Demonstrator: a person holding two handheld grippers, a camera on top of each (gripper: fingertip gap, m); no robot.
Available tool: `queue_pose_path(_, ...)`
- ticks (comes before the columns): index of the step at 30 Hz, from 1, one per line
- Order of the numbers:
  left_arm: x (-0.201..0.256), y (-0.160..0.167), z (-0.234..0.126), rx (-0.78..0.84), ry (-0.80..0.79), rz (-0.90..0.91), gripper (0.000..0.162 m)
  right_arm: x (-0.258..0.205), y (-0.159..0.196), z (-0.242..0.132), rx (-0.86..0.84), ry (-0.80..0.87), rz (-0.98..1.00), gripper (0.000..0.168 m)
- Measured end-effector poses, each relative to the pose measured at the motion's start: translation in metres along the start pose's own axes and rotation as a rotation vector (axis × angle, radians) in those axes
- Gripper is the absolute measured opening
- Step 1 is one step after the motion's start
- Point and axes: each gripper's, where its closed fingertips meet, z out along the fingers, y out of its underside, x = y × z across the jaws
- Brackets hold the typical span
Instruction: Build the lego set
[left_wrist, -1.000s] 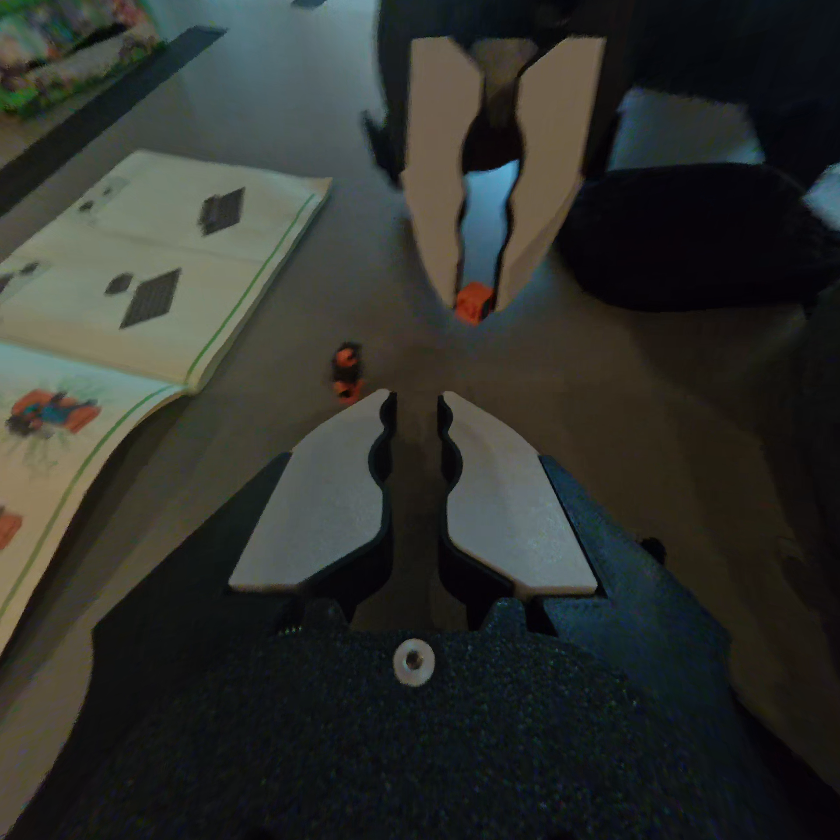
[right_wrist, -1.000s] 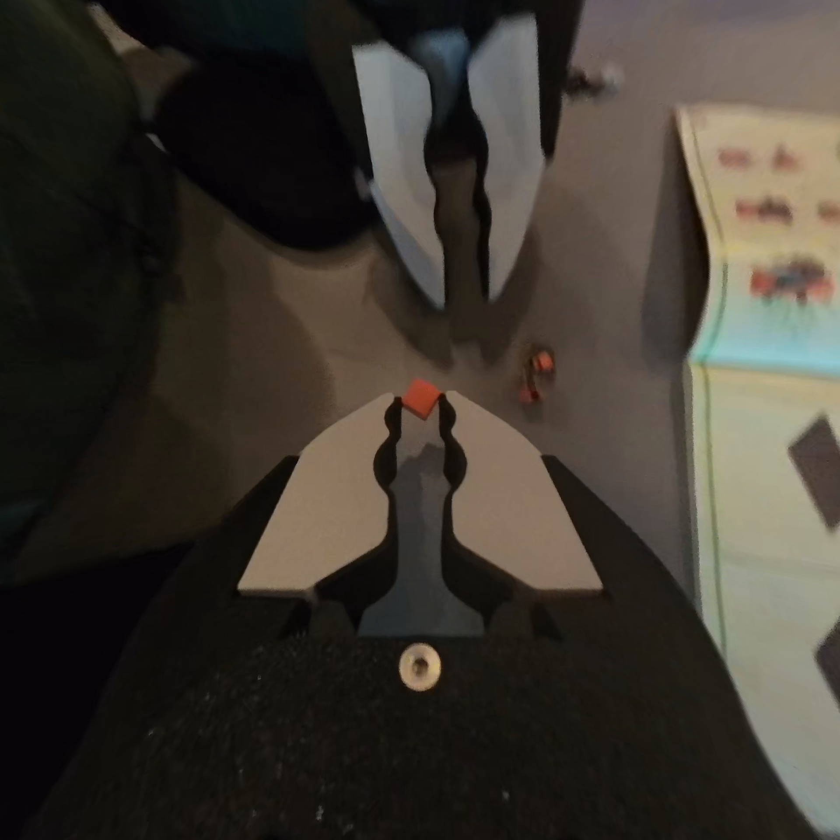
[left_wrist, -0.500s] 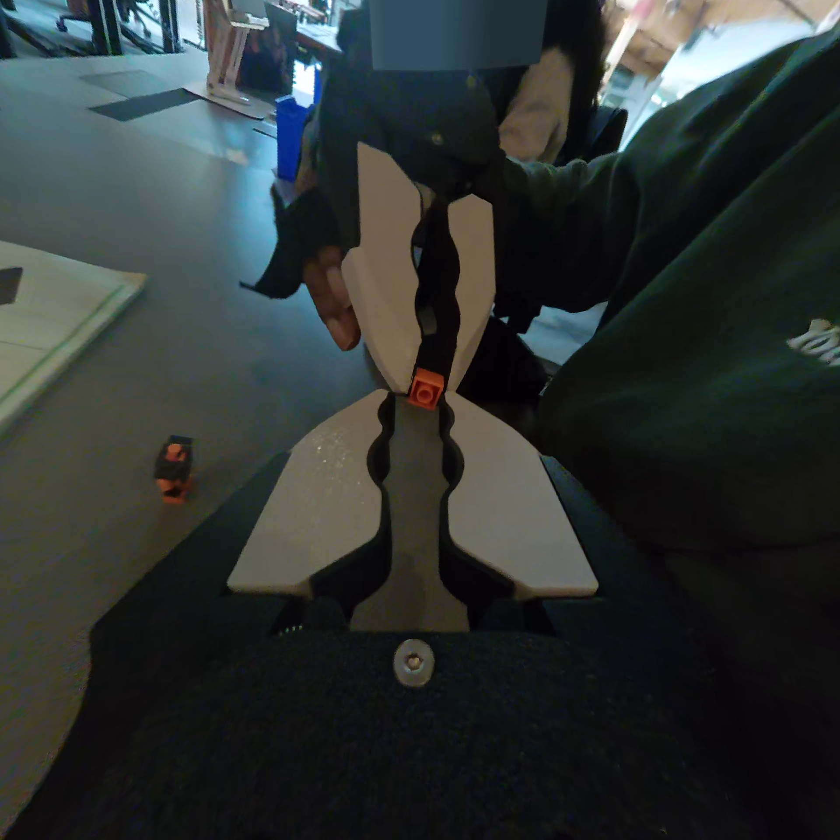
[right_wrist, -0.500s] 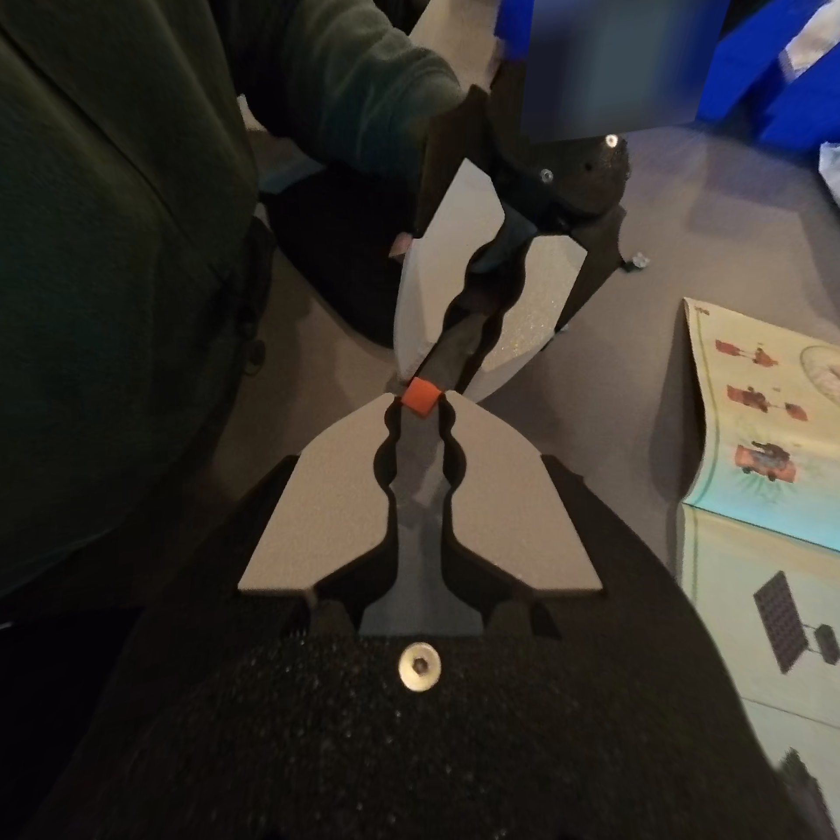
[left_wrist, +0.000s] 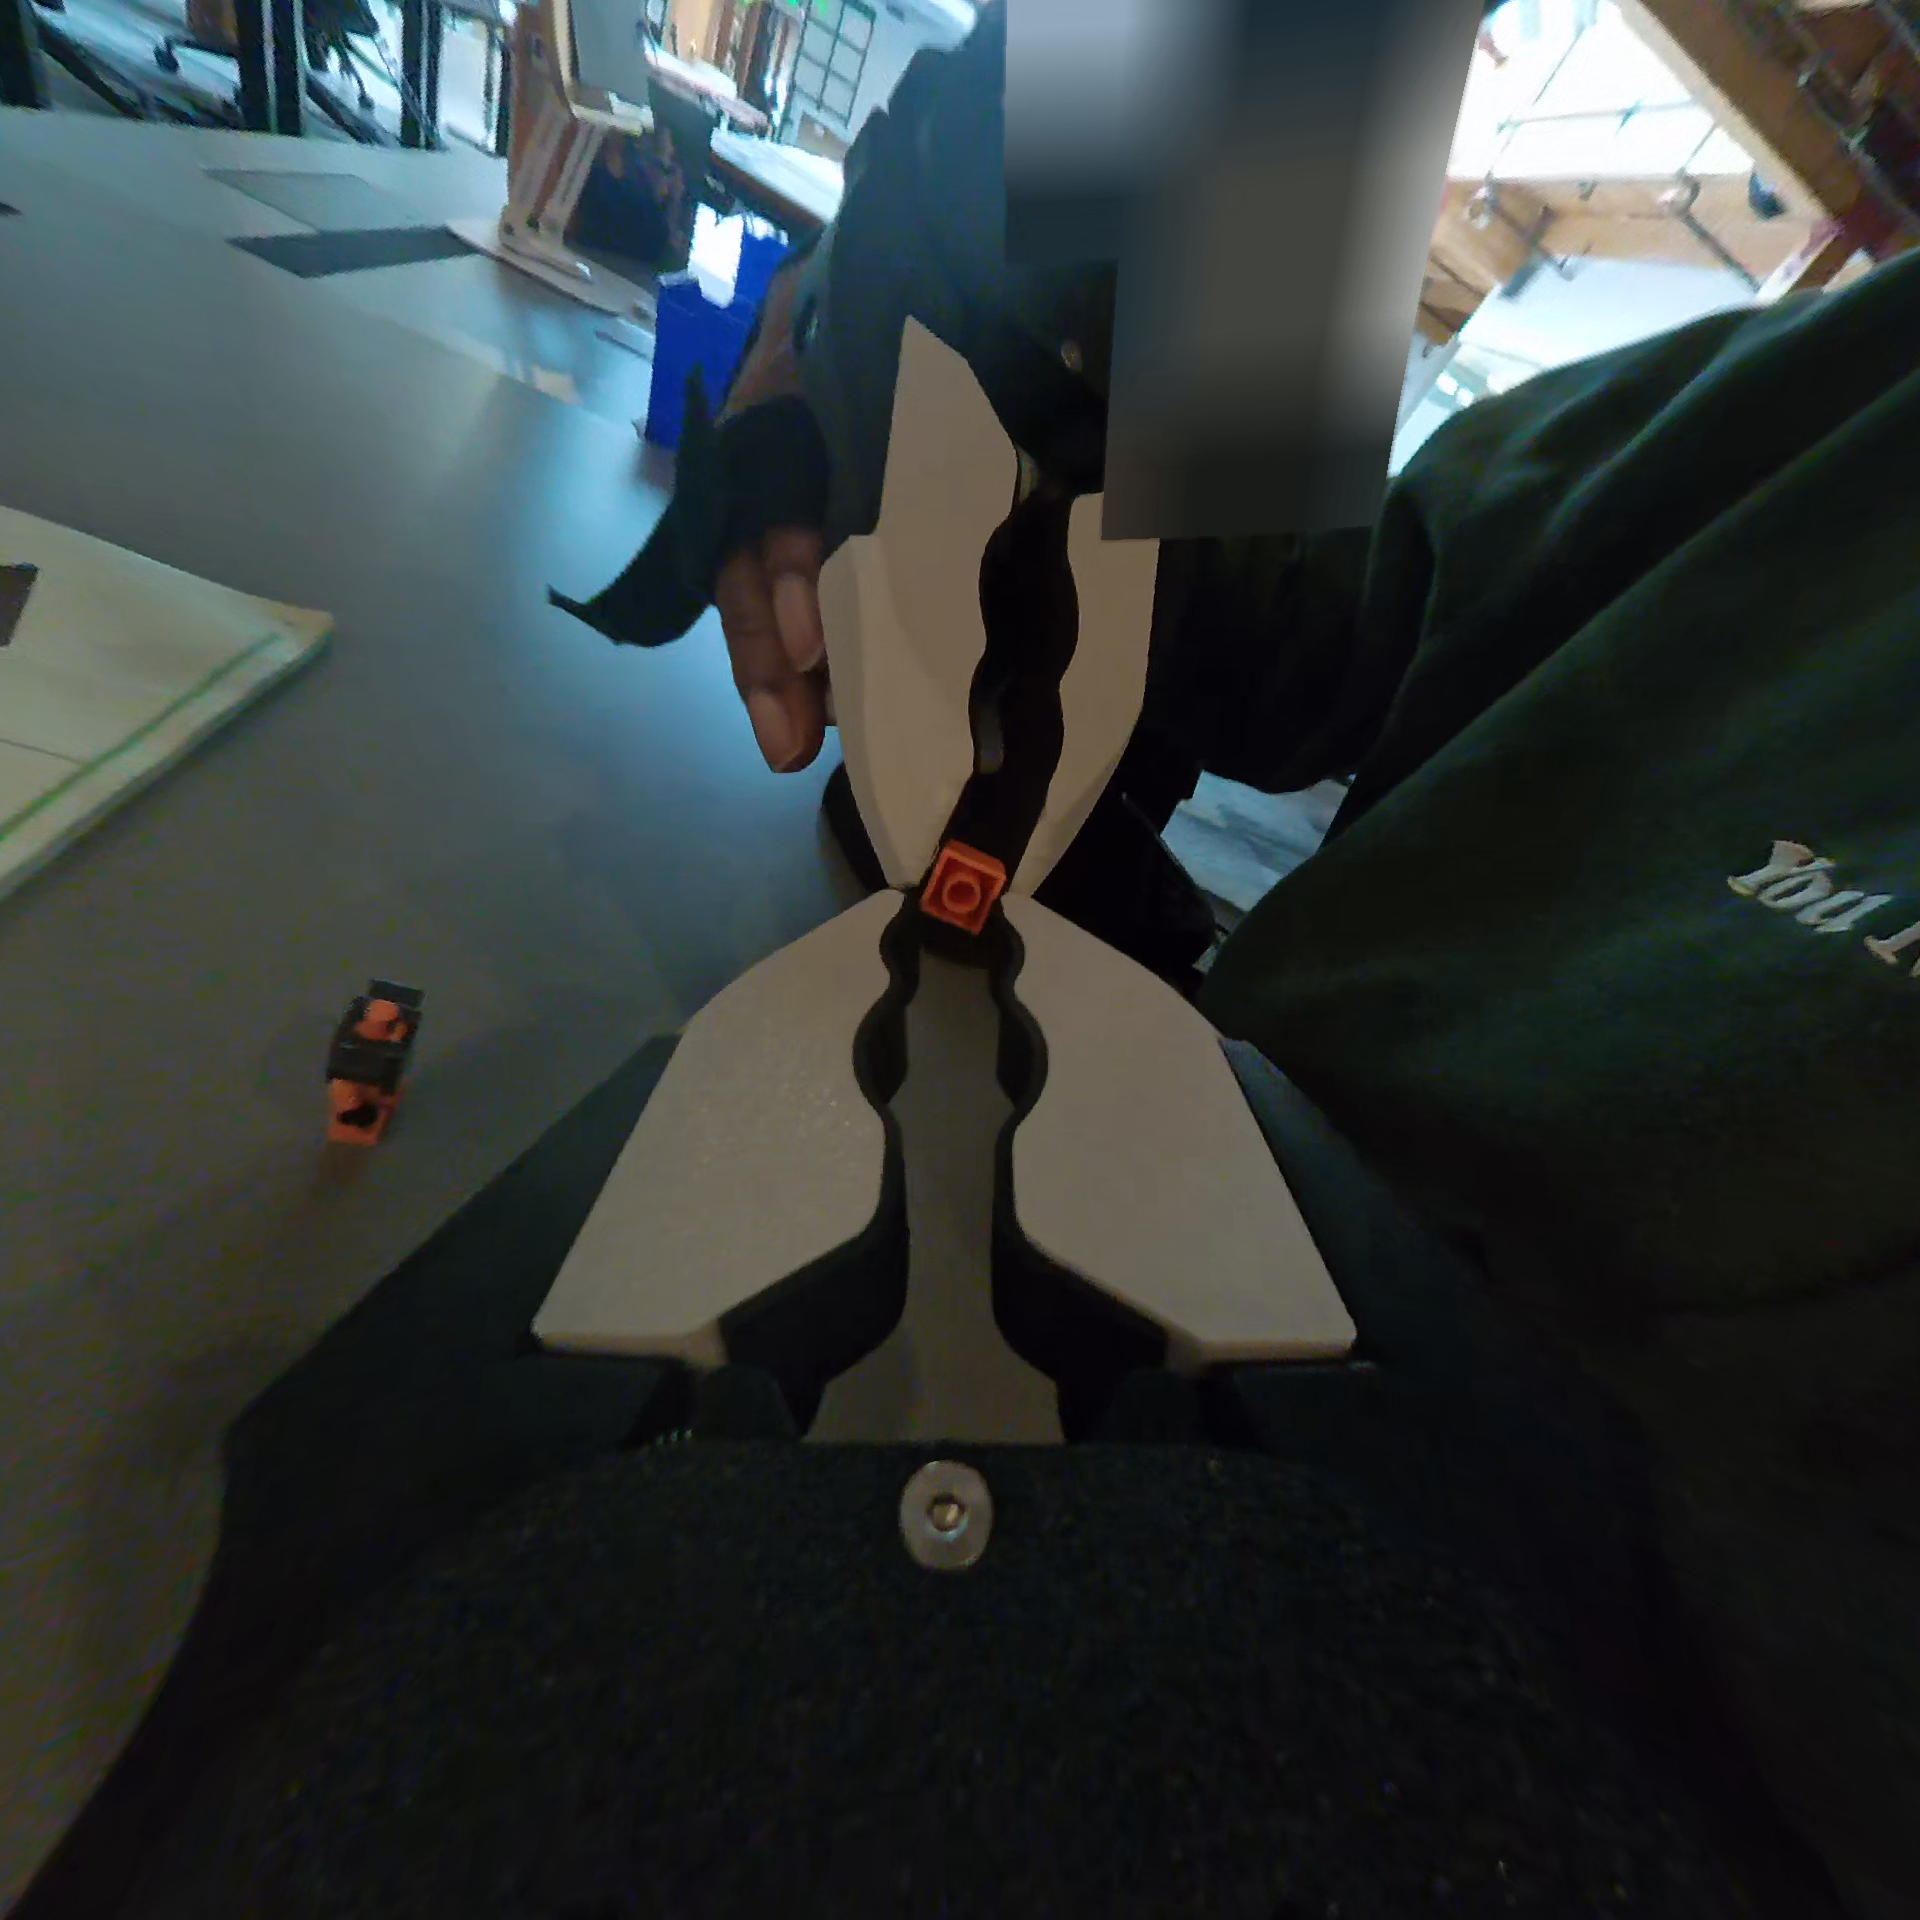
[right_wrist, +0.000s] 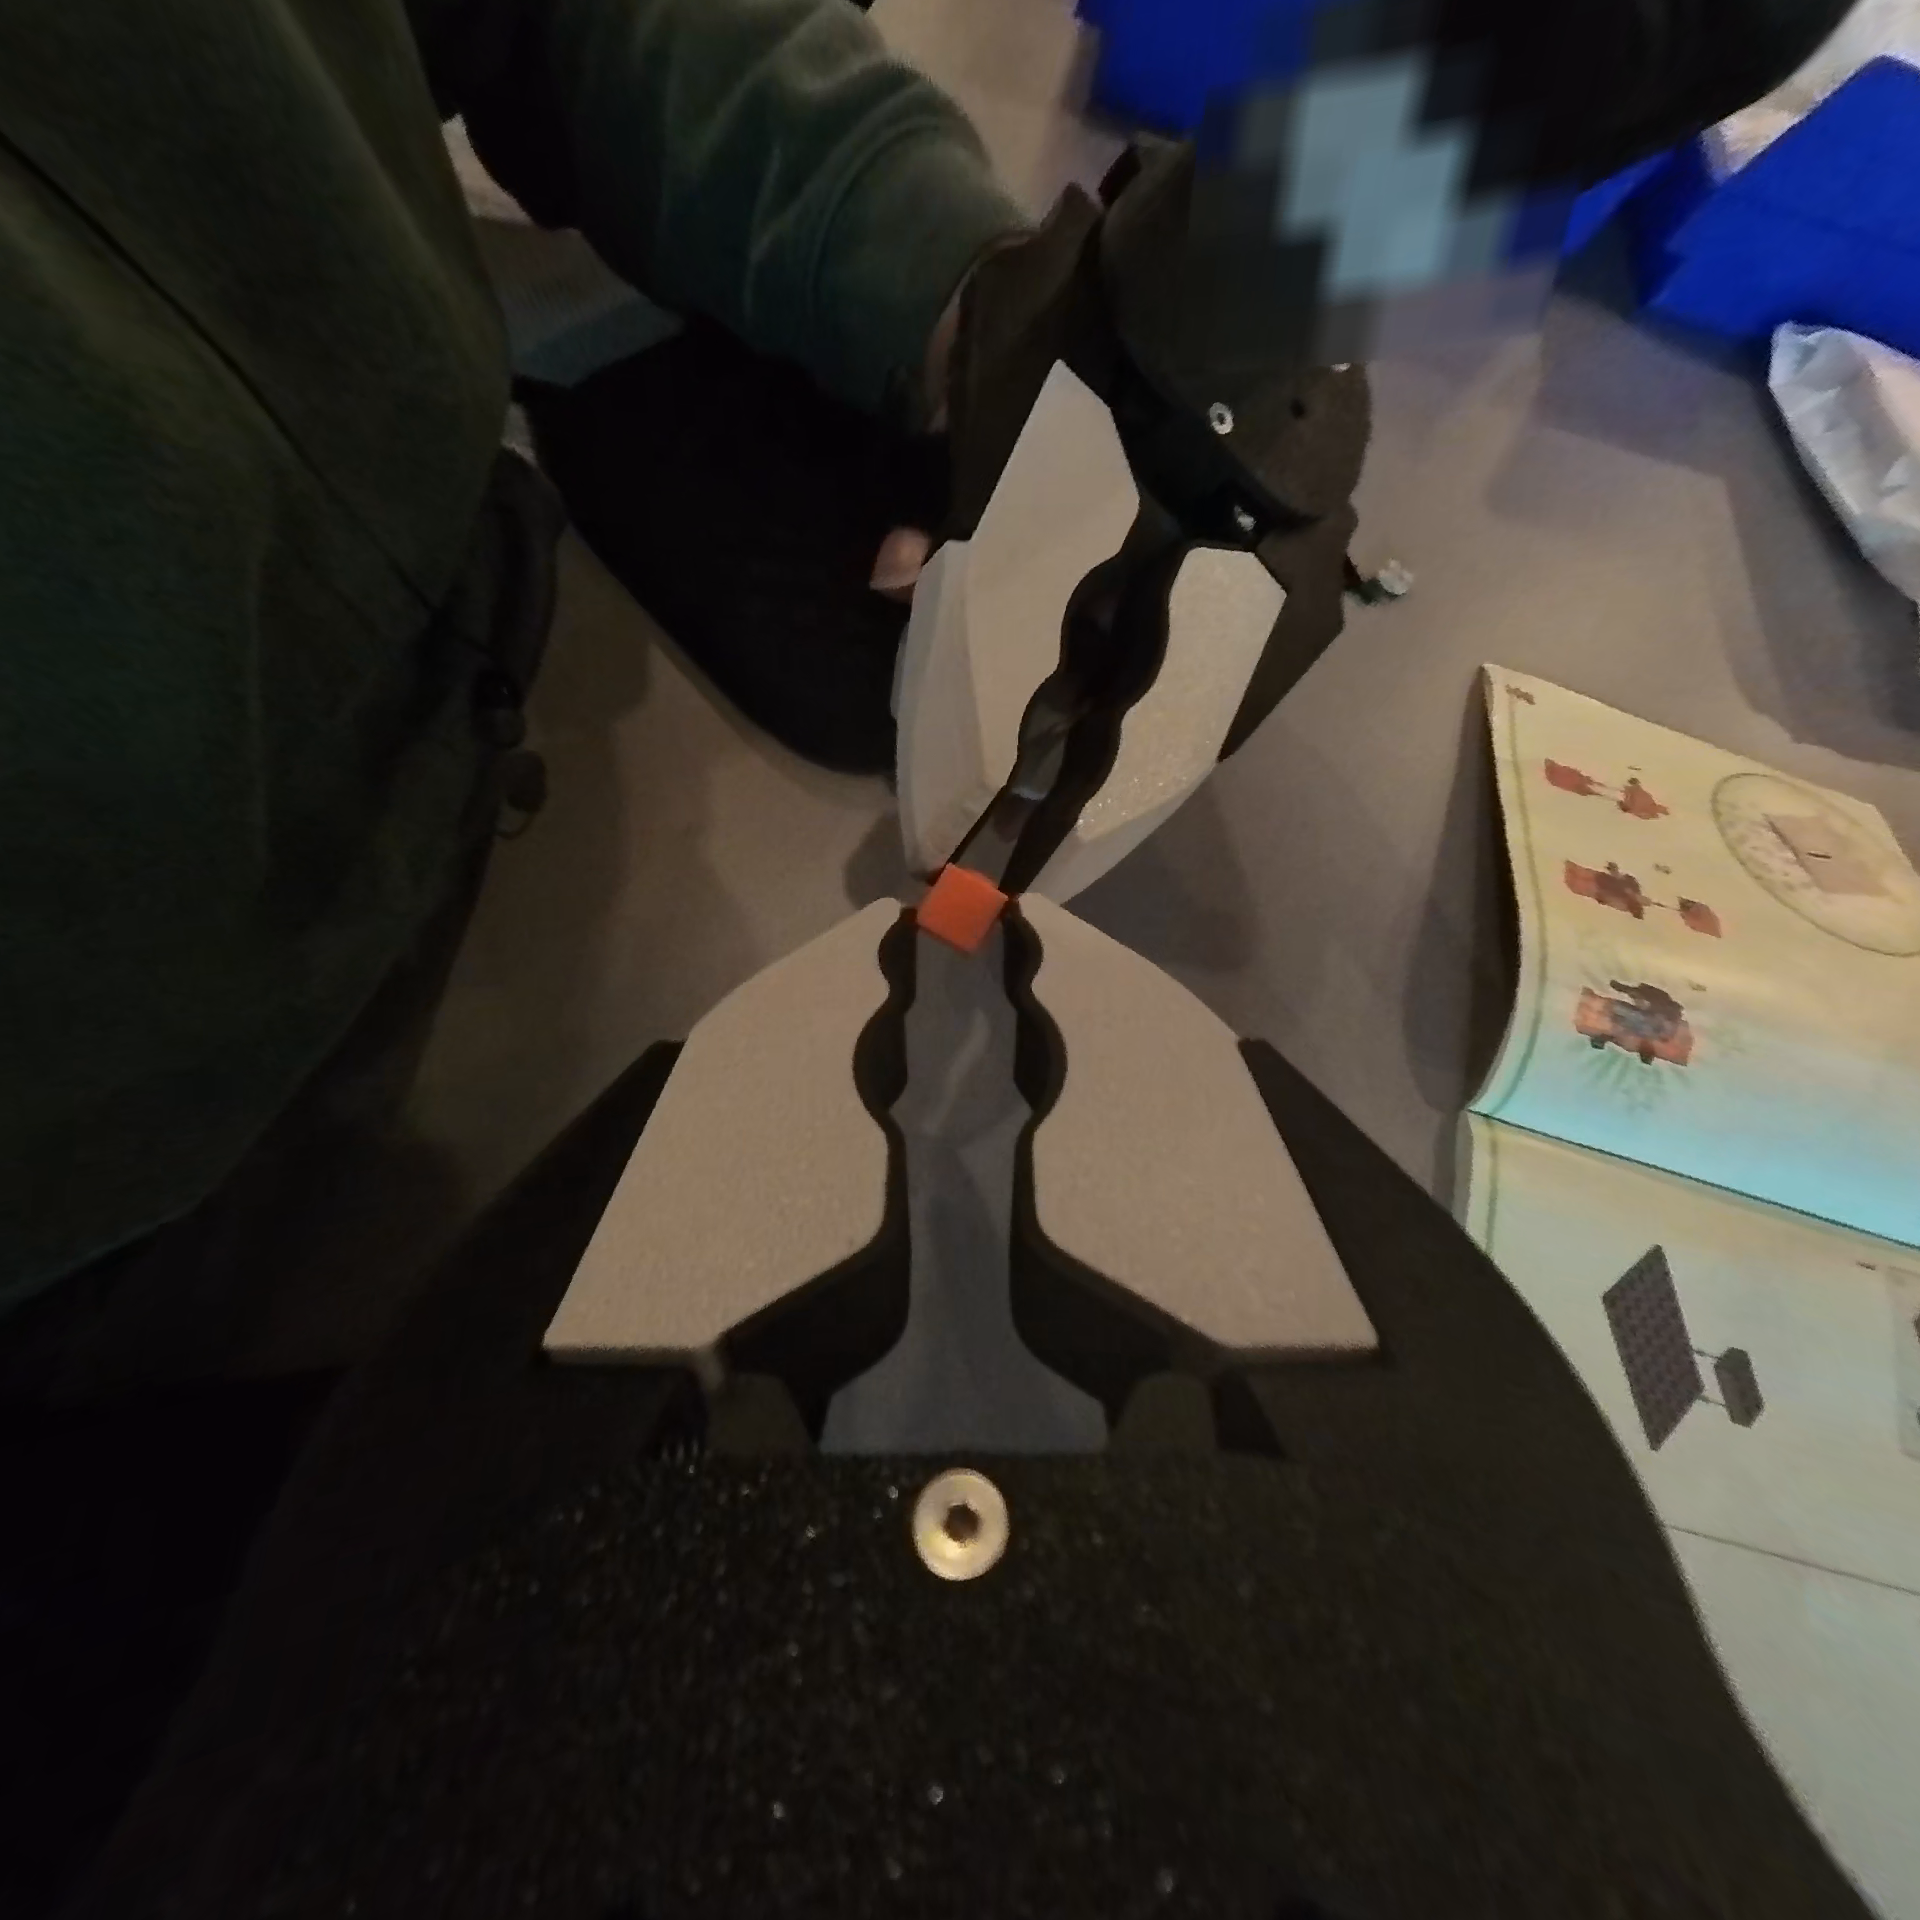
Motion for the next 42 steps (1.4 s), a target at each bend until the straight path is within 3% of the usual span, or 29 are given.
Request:
queue_pose_path(1, 0.0, -0.002, -0.001, 0.018, 0.007, -0.007, 0.012, 0.001, -0.002, -0.001, 0.009, 0.007, 0.004, 0.016)
queue_pose_path(9, 0.007, -0.029, -0.014, 0.182, 0.058, -0.031, 0.012, 0.017, -0.02, -0.008, 0.124, 0.094, 0.071, 0.02)
queue_pose_path(18, 0.018, -0.053, -0.028, 0.341, 0.145, -0.103, 0.012, 0.028, -0.043, -0.021, 0.435, 0.357, 0.169, 0.022)
queue_pose_path(22, 0.025, -0.056, -0.027, 0.359, 0.188, -0.135, 0.012, 0.023, -0.049, -0.023, 0.45, 0.553, 0.067, 0.022)
queue_pose_path(26, 0.026, -0.052, -0.022, 0.337, 0.207, -0.163, 0.012, 0.019, -0.055, -0.026, 0.392, 0.598, -0.036, 0.022)
queue_pose_path(35, 0.031, -0.046, -0.019, 0.299, 0.268, -0.224, 0.012, 0.009, -0.057, -0.028, 0.216, 0.495, -0.264, 0.016)
queue_pose_path(42, 0.027, -0.028, -0.007, 0.157, 0.159, -0.085, 0.017, -0.007, -0.039, -0.025, 0.017, 0.095, -0.175, 0.016)
